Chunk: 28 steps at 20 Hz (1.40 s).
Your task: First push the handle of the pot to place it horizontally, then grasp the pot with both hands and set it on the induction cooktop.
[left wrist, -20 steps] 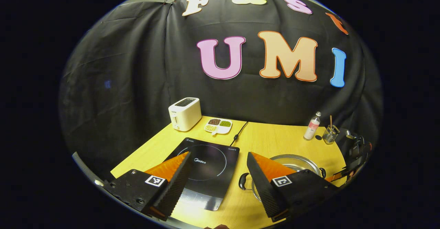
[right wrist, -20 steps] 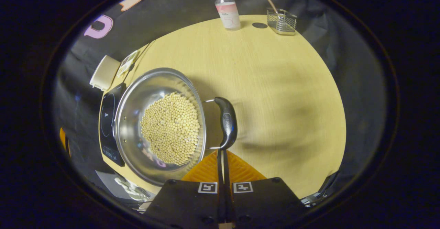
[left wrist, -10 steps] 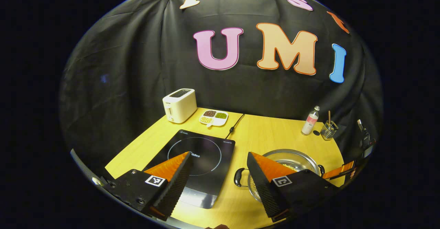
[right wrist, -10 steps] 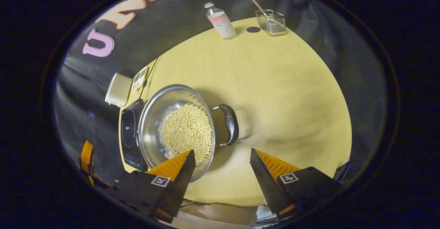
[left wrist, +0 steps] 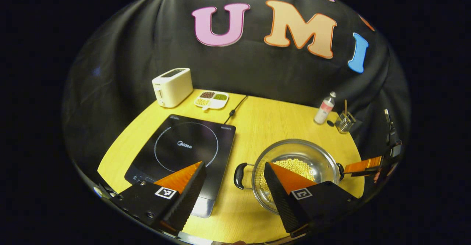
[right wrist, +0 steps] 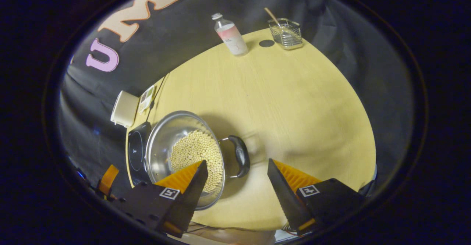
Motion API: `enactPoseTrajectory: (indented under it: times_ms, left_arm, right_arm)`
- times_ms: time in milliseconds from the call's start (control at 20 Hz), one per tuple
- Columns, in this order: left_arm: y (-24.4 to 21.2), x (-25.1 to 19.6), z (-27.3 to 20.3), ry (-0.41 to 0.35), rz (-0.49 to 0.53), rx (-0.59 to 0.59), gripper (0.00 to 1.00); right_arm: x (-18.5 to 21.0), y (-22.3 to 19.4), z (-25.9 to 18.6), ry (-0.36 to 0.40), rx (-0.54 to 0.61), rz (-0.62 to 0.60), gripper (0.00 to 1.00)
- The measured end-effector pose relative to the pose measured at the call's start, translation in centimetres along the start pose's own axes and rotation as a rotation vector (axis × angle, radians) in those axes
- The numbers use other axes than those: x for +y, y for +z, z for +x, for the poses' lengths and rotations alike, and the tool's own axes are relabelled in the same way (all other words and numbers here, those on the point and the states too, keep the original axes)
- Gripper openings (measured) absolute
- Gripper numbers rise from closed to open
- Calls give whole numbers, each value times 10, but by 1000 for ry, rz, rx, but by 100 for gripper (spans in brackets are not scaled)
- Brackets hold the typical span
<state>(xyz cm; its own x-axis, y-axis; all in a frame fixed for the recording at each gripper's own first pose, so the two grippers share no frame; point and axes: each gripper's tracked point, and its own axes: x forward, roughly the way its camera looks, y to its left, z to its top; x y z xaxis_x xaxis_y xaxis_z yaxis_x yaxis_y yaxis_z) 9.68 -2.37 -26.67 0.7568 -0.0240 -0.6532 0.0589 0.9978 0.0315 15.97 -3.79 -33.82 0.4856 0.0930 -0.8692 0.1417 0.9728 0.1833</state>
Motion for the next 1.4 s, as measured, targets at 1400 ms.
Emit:
enactPoseTrajectory:
  times_ms: [1400]
  left_arm:
    - [-70,-19,105,-10,15,329,90]
  right_arm:
    - [14,-11,85,88,160,95,72]
